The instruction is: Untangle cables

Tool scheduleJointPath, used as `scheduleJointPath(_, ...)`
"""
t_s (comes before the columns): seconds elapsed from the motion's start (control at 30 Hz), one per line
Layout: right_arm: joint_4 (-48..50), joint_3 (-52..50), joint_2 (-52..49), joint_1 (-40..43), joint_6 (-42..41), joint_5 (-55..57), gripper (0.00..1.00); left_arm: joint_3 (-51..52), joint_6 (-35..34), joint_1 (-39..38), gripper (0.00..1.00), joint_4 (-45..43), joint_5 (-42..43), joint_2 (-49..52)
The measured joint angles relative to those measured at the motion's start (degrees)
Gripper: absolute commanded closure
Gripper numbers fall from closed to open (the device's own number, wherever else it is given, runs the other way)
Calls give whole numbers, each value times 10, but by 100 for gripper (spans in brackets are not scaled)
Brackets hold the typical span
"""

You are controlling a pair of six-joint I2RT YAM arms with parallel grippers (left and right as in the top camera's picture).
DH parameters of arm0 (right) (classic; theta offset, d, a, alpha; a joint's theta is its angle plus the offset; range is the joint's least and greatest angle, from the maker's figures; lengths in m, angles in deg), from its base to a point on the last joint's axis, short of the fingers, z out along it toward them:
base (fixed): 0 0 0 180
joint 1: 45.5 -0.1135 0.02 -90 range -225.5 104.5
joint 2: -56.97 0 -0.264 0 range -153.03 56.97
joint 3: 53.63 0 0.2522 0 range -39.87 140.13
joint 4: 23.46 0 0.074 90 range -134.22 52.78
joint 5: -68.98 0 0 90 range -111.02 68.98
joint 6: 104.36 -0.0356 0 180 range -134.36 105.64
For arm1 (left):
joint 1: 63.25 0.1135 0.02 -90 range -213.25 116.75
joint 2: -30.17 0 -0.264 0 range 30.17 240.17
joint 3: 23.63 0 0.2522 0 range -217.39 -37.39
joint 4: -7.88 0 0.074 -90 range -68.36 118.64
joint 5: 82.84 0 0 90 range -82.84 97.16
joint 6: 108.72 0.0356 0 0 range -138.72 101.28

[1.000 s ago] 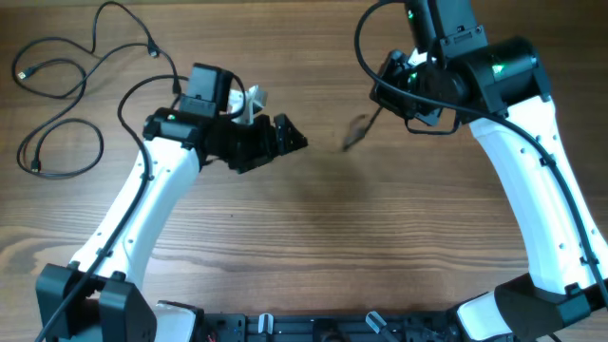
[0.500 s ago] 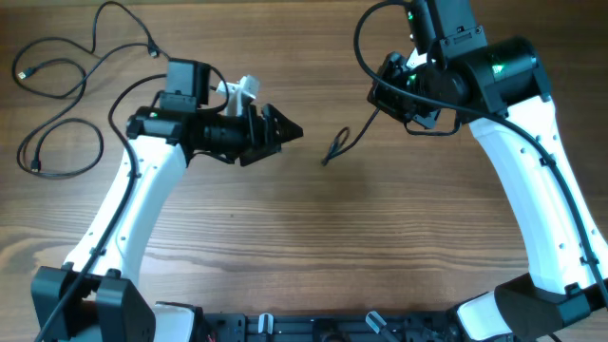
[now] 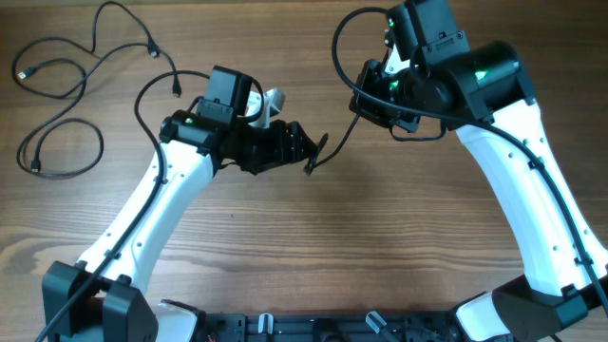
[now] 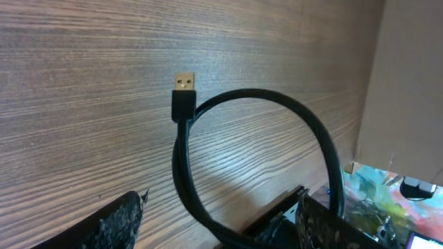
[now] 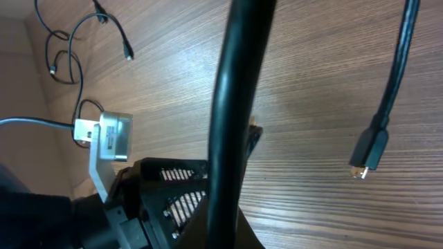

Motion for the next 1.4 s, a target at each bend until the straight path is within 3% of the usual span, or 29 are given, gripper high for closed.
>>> scheduleJointPath(0.2, 0, 0, -15, -4, 5, 3, 96, 0, 0, -32, 24, 0, -4, 0)
scheduleJointPath(0.57, 20, -1, -16, -37, 41, 11, 96, 0, -7, -4, 24, -2, 44, 0)
scheduleJointPath(0.9, 41, -1, -16, -45, 63, 12, 96, 0, -9, 10, 40, -1, 53, 0)
scheduleJointPath(1.17, 41, -1, -16, -52, 64, 9, 96, 0, -11, 9, 69, 2, 55, 0)
scheduleJointPath(1.3, 37, -1, -16, -52, 65, 11, 96, 0, -11, 9, 93, 5, 59, 0)
scheduleJointPath(1.4, 29, -1, -16, -52, 64, 17, 96, 0, -10, 9, 96, 5, 61, 0)
